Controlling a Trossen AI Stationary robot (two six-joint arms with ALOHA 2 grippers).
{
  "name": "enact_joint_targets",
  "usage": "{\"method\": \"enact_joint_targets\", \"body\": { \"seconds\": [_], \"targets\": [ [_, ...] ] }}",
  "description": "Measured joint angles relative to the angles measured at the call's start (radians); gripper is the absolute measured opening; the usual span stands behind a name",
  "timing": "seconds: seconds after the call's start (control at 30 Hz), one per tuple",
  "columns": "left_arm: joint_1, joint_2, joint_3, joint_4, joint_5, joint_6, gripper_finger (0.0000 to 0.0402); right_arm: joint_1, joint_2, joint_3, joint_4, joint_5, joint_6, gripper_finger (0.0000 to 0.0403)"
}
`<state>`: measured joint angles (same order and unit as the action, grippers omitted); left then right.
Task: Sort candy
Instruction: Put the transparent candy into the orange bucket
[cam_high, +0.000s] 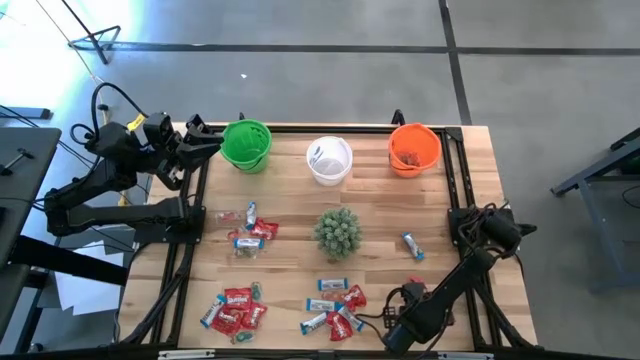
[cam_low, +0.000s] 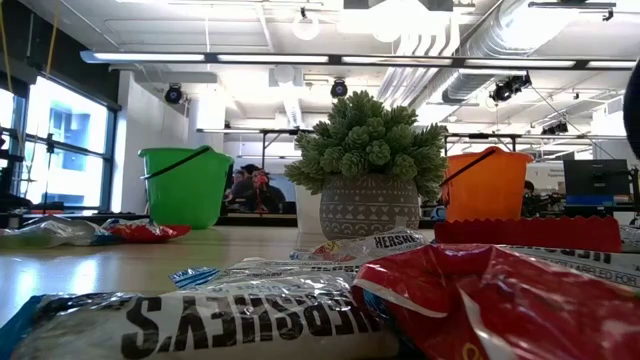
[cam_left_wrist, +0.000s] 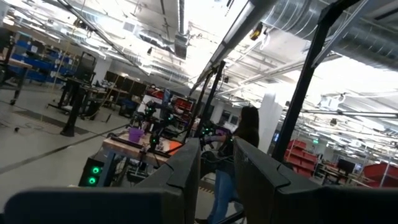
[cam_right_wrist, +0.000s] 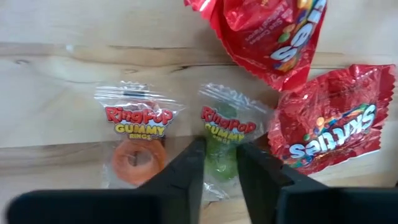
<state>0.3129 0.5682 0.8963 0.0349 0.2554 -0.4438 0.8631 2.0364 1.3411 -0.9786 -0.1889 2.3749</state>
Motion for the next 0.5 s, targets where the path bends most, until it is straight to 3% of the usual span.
{"method": "enact_joint_targets", "body": {
  "seconds": [0.17,0.5],
  "targets": [
    [0.0,0.0,0.0,0.0,0.0,0.0,0.0082,-0.002,0.001,0.0,0.004,-0.017,-0.001,0.0011],
    [0.0,0.0,0.0,0.022,-0.002,0.0,0.0082,0.0,-0.061,0.102,-0.151,-0.007,-0.008,0.0003]
  ]
}}
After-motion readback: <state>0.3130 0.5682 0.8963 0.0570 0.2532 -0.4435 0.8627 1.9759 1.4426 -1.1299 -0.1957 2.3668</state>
